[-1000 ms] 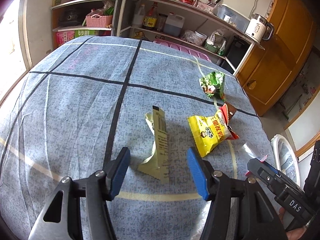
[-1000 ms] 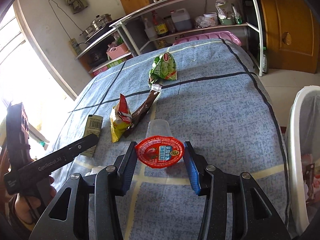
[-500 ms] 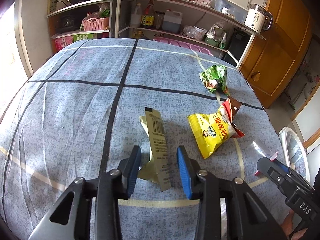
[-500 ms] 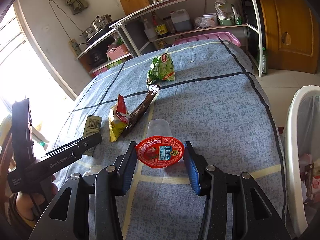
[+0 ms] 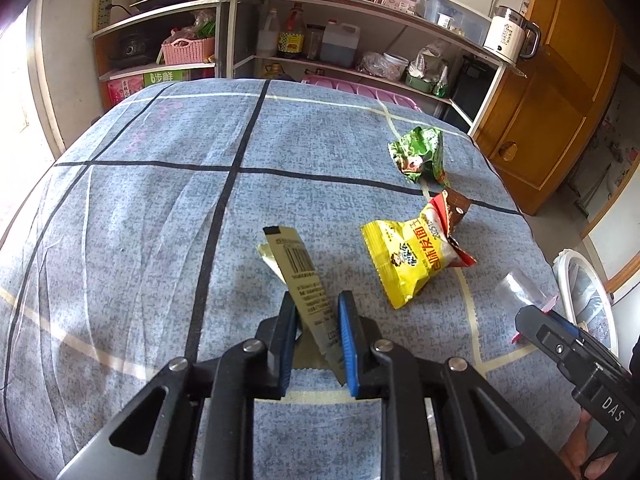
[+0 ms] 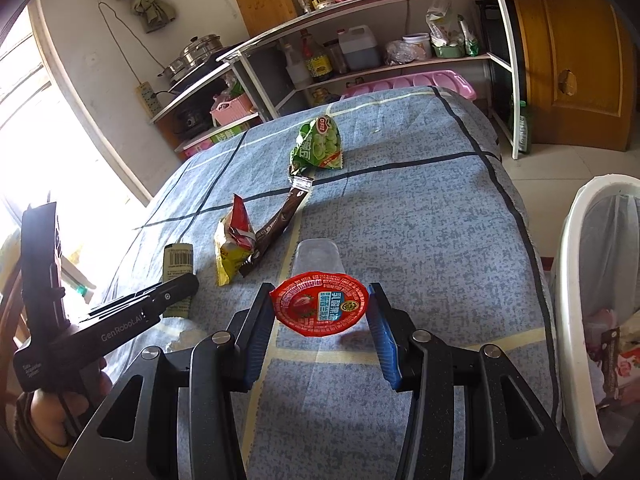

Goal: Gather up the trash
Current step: 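Carry the paper wrapper and red jelly cup over the white bin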

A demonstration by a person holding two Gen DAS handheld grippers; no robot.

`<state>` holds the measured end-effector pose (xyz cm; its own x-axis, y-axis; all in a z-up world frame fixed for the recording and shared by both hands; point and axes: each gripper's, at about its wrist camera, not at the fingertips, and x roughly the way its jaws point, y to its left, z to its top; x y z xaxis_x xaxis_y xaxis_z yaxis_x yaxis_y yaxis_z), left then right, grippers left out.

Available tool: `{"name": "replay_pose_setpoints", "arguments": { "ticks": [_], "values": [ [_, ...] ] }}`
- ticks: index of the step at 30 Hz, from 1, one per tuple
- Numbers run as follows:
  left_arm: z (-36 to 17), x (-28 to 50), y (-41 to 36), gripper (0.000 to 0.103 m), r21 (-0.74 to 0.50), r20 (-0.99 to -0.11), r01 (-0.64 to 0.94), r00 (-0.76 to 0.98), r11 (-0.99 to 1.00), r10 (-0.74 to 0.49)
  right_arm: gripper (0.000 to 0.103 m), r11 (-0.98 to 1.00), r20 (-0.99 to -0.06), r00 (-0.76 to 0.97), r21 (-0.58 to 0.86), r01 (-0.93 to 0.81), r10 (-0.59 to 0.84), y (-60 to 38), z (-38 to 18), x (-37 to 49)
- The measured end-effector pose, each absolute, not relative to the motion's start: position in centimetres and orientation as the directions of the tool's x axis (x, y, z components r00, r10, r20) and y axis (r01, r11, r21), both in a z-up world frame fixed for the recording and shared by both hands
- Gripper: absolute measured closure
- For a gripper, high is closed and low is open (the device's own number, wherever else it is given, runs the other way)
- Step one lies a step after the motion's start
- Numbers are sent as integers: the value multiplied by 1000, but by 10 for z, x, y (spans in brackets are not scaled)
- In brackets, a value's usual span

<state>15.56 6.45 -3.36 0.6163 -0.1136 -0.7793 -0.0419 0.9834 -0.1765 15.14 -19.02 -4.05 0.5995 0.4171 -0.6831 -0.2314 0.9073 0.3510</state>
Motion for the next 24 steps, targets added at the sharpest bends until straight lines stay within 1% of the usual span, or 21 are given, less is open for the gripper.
{"name": "replay_pose_setpoints", "arguments": {
  "ticks": [9, 13, 24],
  "values": [
    [-19, 143, 50, 82, -174, -757, -1, 640, 985, -133, 56, 908, -664, 622, 346, -237, 415, -196, -31, 144],
    [-9, 136, 39, 82, -150, -742, 26, 657, 988, -130, 56, 910, -653, 637, 342, -234, 409, -201, -26, 138],
    [16, 118, -2, 82, -140, -706, 126, 683, 982, -188, 56, 915, -623, 679, 344, -208, 389, -227, -10, 122]
  ]
}}
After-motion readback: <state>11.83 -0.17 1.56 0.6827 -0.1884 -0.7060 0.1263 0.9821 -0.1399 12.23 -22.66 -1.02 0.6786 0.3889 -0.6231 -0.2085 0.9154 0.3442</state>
